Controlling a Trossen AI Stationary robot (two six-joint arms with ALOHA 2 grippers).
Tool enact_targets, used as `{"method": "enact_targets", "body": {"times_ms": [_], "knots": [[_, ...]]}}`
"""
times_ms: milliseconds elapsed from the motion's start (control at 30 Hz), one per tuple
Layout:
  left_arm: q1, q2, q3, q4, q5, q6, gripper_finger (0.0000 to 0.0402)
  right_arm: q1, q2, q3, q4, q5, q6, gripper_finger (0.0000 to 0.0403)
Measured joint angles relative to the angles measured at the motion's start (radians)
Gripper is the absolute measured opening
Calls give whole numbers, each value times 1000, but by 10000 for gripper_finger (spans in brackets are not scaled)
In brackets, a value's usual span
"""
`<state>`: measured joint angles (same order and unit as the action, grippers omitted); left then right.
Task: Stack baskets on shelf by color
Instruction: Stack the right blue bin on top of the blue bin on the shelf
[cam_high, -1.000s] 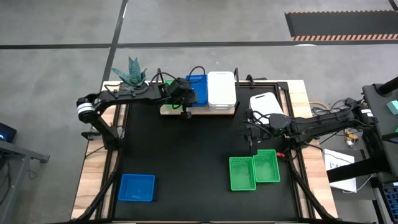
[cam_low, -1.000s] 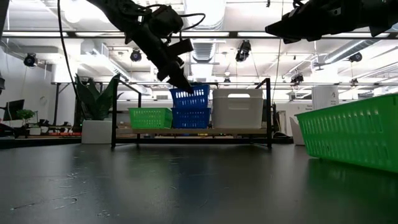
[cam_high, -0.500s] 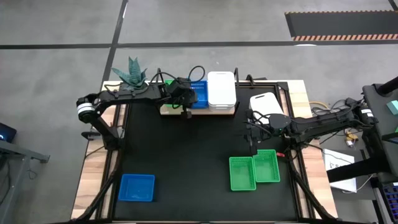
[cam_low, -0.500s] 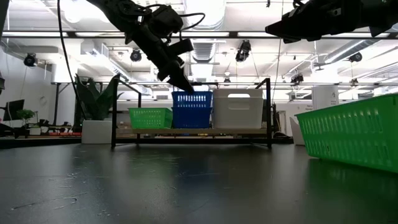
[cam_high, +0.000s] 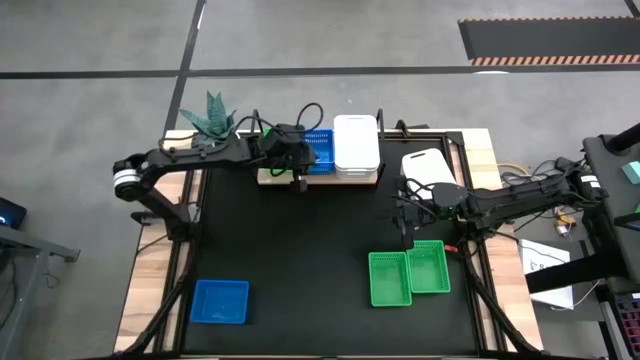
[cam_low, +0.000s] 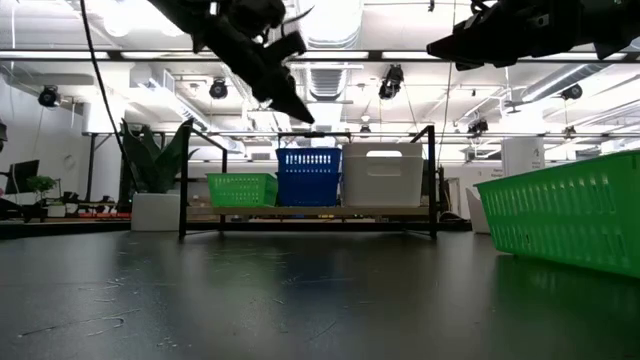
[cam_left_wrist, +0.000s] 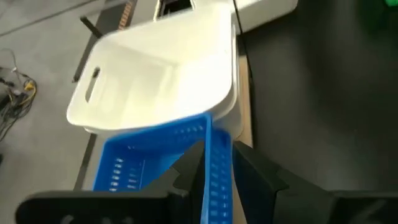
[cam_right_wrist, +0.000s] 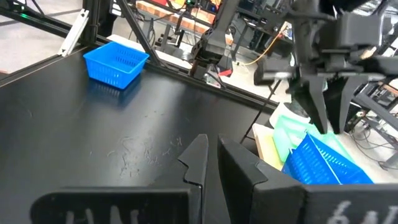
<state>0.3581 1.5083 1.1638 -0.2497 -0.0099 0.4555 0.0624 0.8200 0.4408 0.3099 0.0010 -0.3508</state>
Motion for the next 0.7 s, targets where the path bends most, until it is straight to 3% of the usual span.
{"method": "enact_targets", "body": {"times_ms": [300,700], "knots": [[8,53,-28,32,-77,-33,66,0,0,0,1,0,11,28],[6,47,-30,66,-75,-38,52,0,0,0,1,0,12,28]]}}
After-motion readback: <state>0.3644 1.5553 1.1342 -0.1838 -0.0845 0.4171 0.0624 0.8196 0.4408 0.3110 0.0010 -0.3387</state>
